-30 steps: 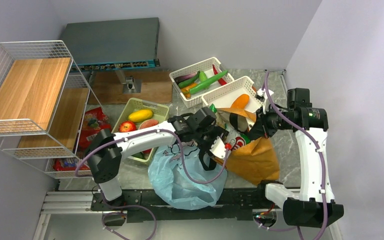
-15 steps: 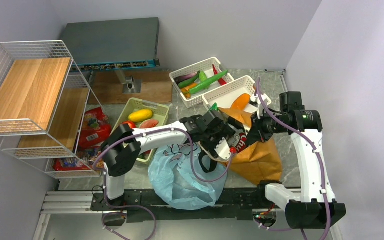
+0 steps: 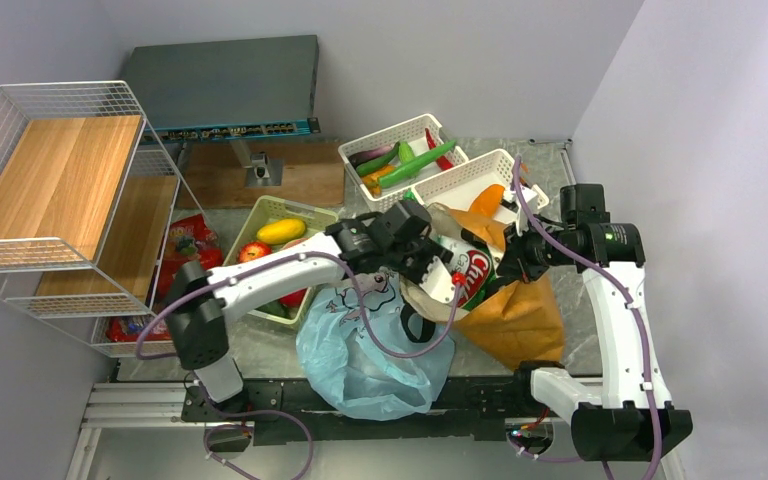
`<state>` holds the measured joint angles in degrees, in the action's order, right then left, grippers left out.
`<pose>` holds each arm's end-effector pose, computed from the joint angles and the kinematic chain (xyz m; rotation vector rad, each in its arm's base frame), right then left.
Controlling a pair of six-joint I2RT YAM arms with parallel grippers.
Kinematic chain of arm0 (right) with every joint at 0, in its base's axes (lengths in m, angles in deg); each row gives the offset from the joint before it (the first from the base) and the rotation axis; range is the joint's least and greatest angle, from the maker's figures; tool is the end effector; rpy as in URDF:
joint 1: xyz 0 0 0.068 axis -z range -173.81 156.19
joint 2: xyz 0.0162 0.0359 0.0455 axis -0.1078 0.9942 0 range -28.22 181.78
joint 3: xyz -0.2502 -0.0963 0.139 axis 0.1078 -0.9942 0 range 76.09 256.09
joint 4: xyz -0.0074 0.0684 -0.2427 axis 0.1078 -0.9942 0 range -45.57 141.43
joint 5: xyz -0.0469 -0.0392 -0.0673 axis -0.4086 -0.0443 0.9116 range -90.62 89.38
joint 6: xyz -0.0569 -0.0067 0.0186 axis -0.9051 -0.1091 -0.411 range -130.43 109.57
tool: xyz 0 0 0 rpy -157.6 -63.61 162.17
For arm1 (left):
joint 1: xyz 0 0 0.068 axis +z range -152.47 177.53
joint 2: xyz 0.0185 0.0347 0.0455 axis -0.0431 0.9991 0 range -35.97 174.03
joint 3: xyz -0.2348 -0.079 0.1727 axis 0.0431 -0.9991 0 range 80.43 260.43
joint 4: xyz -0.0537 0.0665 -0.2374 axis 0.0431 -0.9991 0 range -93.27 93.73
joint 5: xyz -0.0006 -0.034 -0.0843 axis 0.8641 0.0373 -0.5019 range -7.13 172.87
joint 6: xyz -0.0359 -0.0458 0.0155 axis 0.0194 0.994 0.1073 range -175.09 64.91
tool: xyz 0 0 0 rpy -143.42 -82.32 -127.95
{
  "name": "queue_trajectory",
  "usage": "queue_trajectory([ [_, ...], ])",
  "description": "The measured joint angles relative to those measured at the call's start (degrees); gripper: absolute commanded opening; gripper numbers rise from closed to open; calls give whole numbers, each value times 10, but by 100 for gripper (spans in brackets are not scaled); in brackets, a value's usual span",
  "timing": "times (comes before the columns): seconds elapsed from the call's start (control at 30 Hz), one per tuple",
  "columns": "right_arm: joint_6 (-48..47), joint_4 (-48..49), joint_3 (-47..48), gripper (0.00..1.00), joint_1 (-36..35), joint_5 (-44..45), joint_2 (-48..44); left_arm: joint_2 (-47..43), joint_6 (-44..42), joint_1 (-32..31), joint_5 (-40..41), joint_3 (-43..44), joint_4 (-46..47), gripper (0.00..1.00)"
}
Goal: Untie the knot of the grocery bags and take out the mixed food
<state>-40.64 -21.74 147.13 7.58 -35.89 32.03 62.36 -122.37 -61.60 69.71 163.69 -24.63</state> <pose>0.1455 0.0222 0.3739 -0.7977 2.3326 0.5870 0.1916 -0.3405 0.3206 2.1129 0.9385 -0.1951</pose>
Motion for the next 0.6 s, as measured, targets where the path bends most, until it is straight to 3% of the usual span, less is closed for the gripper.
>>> queue_trajectory([
  [0.33, 35, 42, -16, 0, 0, 39, -9, -139, 101, 22, 16, 78, -176, 0],
  [0.6, 39, 46, -31, 0, 0, 48, -3, -211, 231, 101, 128, 117, -195, 0],
])
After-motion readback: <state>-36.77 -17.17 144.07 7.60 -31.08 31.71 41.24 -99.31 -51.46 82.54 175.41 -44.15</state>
